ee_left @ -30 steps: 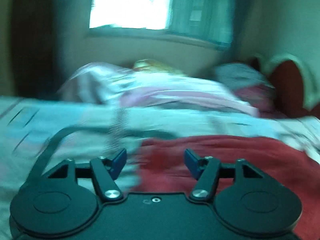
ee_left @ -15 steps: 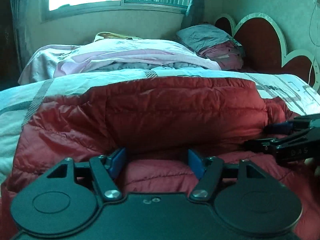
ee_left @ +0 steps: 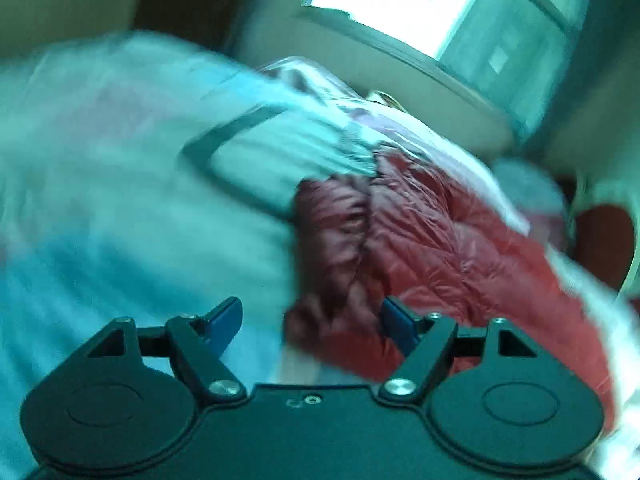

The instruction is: Fold large clothes

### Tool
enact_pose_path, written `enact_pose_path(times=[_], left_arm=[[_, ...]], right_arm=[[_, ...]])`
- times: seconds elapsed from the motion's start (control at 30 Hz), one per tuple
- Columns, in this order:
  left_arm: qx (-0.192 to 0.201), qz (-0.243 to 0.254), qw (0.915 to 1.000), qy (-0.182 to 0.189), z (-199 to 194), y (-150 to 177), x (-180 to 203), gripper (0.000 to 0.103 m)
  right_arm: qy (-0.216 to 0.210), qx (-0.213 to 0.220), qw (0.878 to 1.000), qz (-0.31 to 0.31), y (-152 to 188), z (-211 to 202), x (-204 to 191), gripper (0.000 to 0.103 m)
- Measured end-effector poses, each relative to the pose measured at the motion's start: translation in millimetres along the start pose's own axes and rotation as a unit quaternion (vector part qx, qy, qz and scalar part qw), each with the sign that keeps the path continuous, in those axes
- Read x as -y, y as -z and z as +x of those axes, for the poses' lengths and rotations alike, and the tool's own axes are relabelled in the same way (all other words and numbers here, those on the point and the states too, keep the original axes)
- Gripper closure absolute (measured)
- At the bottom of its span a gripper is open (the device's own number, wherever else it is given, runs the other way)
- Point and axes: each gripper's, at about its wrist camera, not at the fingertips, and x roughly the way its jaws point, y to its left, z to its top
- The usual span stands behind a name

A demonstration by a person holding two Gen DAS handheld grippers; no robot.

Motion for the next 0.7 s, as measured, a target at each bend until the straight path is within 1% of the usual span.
enact_pose_path(times=[0.03, 0.1, 0.17, 0.23, 0.3, 0.37, 0.4, 0.43, 0.47, 0.5, 0.57, 0.6, 0.63, 0.67, 0.7], left_arm=[[-0.004, -0.031, 0.9993, 0.018, -2.0, 3.3, -5.0, 0.033], [-0.021, -0.078, 0.9954, 0.051, 3.0, 7.9, -7.1, 0.037], [-0.034, -0.099, 0.9922, 0.068, 12.0, 11.6, 1.7, 0.037], [-0.034, -0.105, 0.9911, 0.075, 17.0, 14.0, 5.8, 0.038], [-0.031, -0.119, 0.9891, 0.082, 24.2, 11.0, 7.1, 0.039], [-0.025, -0.134, 0.9871, 0.083, 31.7, 7.3, 4.3, 0.048], [-0.025, -0.146, 0.9853, 0.086, 38.3, 4.6, 1.9, 0.05], [-0.022, -0.153, 0.9841, 0.088, 44.9, 5.0, -0.7, 0.051], [-0.021, -0.155, 0.9837, 0.088, 49.5, 2.5, -1.0, 0.054], [-0.021, -0.152, 0.9844, 0.087, 55.5, -0.6, 1.2, 0.057], [-0.023, -0.133, 0.987, 0.087, 60.8, -4.0, 7.2, 0.078], [-0.02, -0.129, 0.9873, 0.091, 61.1, -4.8, 9.1, 0.081], [-0.018, -0.119, 0.9886, 0.089, 57.5, -5.1, 12.4, 0.086], [-0.014, -0.106, 0.9903, 0.088, 52.7, -6.0, 16.6, 0.088], [-0.008, -0.101, 0.9908, 0.089, 46.4, -6.0, 18.7, 0.089]], right_arm=[[-0.01, 0.0, 1.0, 0.019, 7.5, -3.7, 5.3, 0.015], [-0.031, -0.011, 0.998, 0.05, 19.3, -2.1, 8.0, 0.015], [-0.052, -0.03, 0.995, 0.078, 27.4, 5.0, 6.4, 0.015], [-0.068, -0.024, 0.993, 0.094, 32.6, 9.2, 4.2, 0.015], [-0.075, -0.017, 0.991, 0.111, 35.5, 17.7, 4.4, 0.015], [-0.081, -0.001, 0.989, 0.122, 31.8, 25.5, 3.1, 0.015], [-0.081, 0.002, 0.989, 0.121, 29.2, 30.1, 2.1, 0.015], [-0.075, 0.006, 0.99, 0.117, 25.7, 34.3, -0.3, 0.022], [-0.069, 0.007, 0.991, 0.115, 23.1, 39.5, -0.8, 0.032], [-0.064, 0.006, 0.991, 0.113, 21.2, 45.2, -1.3, 0.036], [-0.056, -0.002, 0.993, 0.104, 15.5, 54.4, -2.9, 0.063], [-0.059, -0.005, 0.994, 0.097, 14.7, 57.6, -3.5, 0.07], [-0.06, -0.005, 0.995, 0.085, 14.2, 57.2, -6.2, 0.08], [-0.059, -0.003, 0.996, 0.068, 13.2, 54.8, -11.0, 0.086], [-0.058, -0.001, 0.997, 0.051, 13.8, 50.7, -16.0, 0.088]])
